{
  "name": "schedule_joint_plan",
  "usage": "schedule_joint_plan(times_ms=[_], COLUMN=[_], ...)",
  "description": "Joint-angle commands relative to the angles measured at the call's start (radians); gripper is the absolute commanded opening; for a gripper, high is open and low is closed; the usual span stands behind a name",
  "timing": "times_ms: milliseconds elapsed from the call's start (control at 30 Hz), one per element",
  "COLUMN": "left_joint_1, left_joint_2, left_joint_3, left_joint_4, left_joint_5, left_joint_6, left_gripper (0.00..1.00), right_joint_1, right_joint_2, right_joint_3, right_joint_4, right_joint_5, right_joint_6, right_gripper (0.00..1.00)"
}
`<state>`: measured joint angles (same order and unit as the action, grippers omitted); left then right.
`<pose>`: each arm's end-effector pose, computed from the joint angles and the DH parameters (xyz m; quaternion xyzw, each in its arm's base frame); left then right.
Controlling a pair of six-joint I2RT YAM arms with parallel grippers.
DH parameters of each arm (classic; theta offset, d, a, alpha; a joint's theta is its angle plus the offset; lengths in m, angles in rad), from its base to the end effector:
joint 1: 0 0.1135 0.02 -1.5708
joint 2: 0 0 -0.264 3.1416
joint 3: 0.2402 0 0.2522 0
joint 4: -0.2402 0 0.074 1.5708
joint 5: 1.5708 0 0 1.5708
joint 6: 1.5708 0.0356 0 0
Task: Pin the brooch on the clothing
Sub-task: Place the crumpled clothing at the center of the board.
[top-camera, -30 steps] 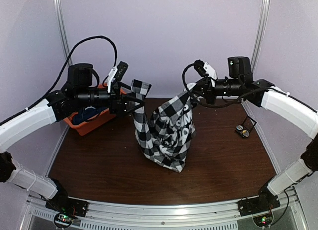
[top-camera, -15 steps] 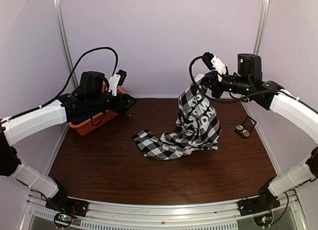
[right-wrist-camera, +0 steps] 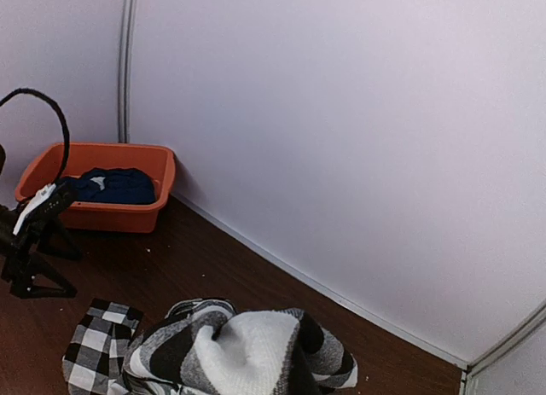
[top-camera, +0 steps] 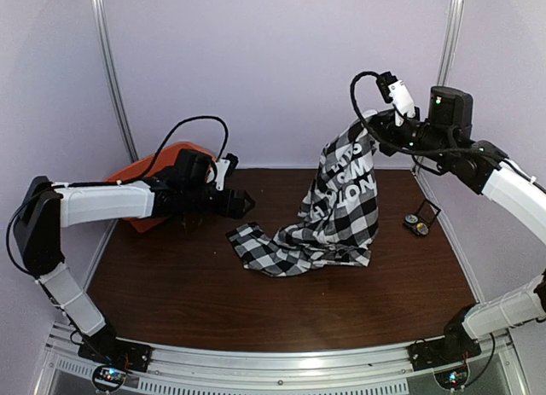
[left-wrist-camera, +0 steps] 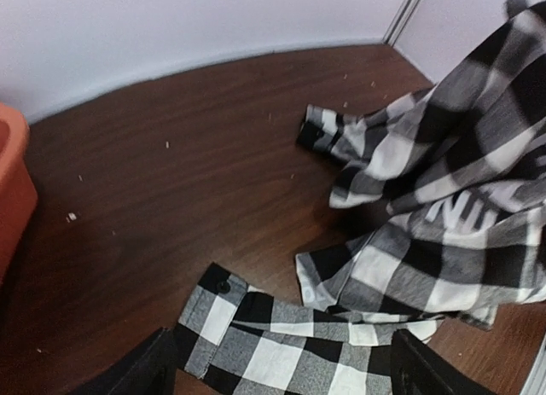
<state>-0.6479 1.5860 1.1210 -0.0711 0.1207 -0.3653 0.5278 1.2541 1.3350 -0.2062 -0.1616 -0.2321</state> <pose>0.2875 -0.2230 0.2654 0.1517 0.8547 -0.2854 0.4062 0.2437 0.1487 0.4303 -0.3268 0.6744 0.1570 0.6432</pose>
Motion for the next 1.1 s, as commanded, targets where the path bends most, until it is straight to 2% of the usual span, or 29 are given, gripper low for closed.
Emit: schedule_joint_plan(times_ms=[0,167,367,667,833,1067], left_joint_1=[-0.024,-0.104,-0.173,-0.266,-0.271,-0.271], left_joint_2=[0.108,0.208,0.259,0.279,0.359,0.473], left_joint_3=[-0.004,0.015,0.037,0.045,0.099,0.203], left_joint_4=[0.059,0.076,-0.057,-0.204,-0.282,-0.389], left_joint_5=[0.035,-0.009,-0.121,-0.317,-0.357,-0.391], left_joint_6=[-0.096,-0.092,-0.106,-0.109,-0.113,-0.108], left_gripper=[0.88,0.88,0.96,0.97,0.82,0.31], right_joint_1=[0.000,0.000,-0.001,0.000,0.000,0.000], right_joint_2=[-0.120,-0.144,-0.090,-0.023,-0.018,-0.017], right_joint_3=[-0.086,-0.182,-0.181,-0.150,-0.135,-0.130], right_joint_4=[-0.042,-0.065,-0.083,-0.065,-0.075,-0.086], right_joint_5=[0.261,0.362,0.491,0.494,0.499,0.523], right_joint_6=[0.090,0.099,0.145,0.167,0.167,0.151], right_gripper=[0.01,0.01,0.04,0.03,0.04,0.04])
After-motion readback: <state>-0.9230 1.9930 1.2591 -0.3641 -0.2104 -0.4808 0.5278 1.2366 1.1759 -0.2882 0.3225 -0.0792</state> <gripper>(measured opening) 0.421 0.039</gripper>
